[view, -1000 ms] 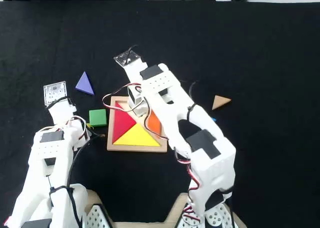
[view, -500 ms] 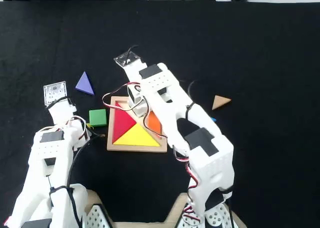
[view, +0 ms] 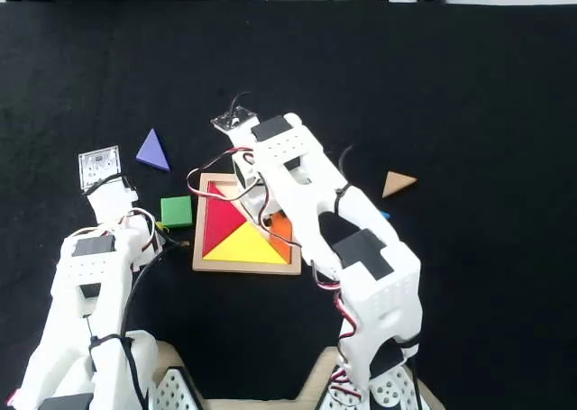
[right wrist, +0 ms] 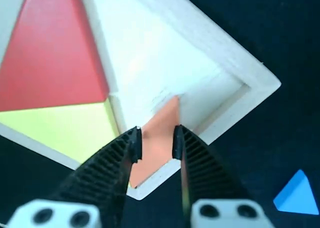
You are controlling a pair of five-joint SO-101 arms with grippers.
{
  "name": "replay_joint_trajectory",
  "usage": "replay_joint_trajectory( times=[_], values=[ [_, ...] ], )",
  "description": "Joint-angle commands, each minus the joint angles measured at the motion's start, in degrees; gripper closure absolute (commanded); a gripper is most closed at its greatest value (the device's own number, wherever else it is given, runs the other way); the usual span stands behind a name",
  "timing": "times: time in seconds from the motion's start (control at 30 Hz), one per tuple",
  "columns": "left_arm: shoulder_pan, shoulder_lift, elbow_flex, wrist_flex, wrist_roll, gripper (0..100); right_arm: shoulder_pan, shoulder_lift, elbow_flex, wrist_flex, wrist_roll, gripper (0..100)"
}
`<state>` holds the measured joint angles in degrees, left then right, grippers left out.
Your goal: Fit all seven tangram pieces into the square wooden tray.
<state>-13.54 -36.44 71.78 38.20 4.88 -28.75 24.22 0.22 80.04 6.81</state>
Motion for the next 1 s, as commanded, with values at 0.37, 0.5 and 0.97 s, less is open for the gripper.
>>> replay_joint_trajectory(
  times=[0.37, 0.5, 0.97],
  values=[
    [0.84, 0.18, -2.59, -0.88, 0.35, 84, -0.09, -14.99, -1.36, -3.69, 1.93, 90.2],
    [0.75, 0.18, -2.59, -0.62, 0.35, 84, -2.81, -10.51, -1.63, -7.47, 3.52, 97.7],
    [0.75, 0.18, -2.59, -0.88, 0.35, 84, -4.04, -0.22, -1.54, -10.55, 3.96, 98.7]
  ],
)
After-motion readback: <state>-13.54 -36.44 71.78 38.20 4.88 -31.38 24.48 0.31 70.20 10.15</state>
